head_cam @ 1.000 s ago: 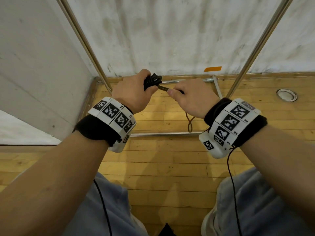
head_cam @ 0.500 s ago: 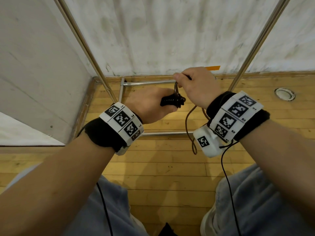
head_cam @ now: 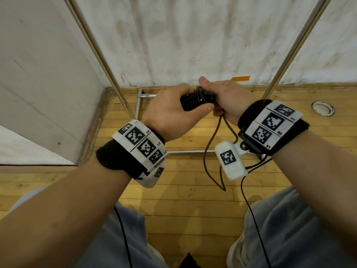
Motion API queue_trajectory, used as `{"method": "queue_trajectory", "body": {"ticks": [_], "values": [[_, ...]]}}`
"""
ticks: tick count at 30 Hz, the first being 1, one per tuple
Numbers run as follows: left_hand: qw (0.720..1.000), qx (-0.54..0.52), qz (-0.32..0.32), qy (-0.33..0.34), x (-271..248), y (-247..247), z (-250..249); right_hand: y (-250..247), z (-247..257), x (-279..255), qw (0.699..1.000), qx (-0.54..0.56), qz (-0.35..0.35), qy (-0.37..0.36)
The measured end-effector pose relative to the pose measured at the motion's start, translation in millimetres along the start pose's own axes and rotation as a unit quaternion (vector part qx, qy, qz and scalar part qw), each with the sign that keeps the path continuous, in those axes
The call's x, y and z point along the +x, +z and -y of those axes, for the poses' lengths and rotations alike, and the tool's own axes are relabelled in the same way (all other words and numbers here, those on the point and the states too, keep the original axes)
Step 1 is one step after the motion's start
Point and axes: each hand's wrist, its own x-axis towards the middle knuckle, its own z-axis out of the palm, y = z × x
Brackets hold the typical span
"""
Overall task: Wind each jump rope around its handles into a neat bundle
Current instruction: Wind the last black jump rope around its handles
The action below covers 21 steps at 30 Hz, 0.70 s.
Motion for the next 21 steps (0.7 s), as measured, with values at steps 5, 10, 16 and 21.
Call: {"method": "queue_trajectory", "body": {"ticks": [5, 10, 16, 21], "values": [[0.993, -0.100, -0.047, -0.042, 2, -2, -9, 12, -2, -6, 0.996, 0.091, -0.003, 0.016], [0.989, -0.109, -0.079, -0.054, 8, -8, -10, 24, -5, -10, 0.997, 0.068, -0.020, -0.036], [0.990, -0.056, -0.097, -0.087, 18, -9, 6, 41, -9, -15, 0.977, -0.168, -0.045, -0.124], [0.995, 0.064, -0.034, -0.065, 22, 3, 17, 35, -14, -13, 0.954, -0.273, -0.053, -0.113]]}}
